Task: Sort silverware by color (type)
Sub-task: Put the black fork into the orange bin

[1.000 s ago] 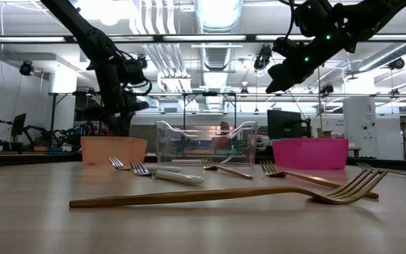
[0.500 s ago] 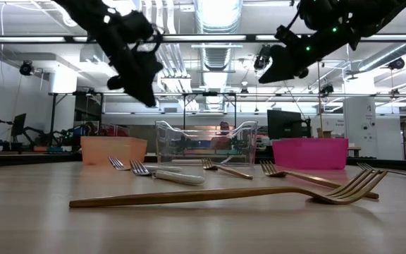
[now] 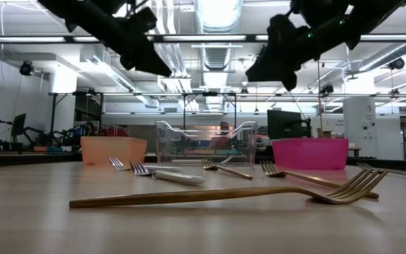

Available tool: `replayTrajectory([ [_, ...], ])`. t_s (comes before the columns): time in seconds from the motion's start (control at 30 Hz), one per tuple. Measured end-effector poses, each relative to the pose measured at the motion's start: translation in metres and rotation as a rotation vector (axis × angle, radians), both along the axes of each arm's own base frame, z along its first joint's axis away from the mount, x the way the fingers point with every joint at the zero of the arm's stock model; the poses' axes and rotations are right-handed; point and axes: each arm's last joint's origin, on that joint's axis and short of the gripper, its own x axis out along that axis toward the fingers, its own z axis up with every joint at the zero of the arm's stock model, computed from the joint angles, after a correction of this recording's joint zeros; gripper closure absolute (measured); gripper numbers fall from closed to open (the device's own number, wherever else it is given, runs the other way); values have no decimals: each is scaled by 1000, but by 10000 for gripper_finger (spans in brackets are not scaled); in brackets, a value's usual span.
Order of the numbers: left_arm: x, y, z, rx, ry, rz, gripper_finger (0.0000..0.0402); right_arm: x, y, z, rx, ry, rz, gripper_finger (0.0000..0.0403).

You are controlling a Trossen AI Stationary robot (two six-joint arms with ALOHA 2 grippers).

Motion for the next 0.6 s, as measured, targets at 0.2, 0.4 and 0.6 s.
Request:
replayTrajectory([
  [0.2,-13,-9,-1,128,-218,-236,331,4,18,0,160,-22,6,314],
  [0.4,-22,-10,5,314,-391,-246,331,4,30,-4,312,8,-18,314],
  [0.6,-29,-5,9,409,-405,-223,331,5,40,-6,419,22,-28,314],
])
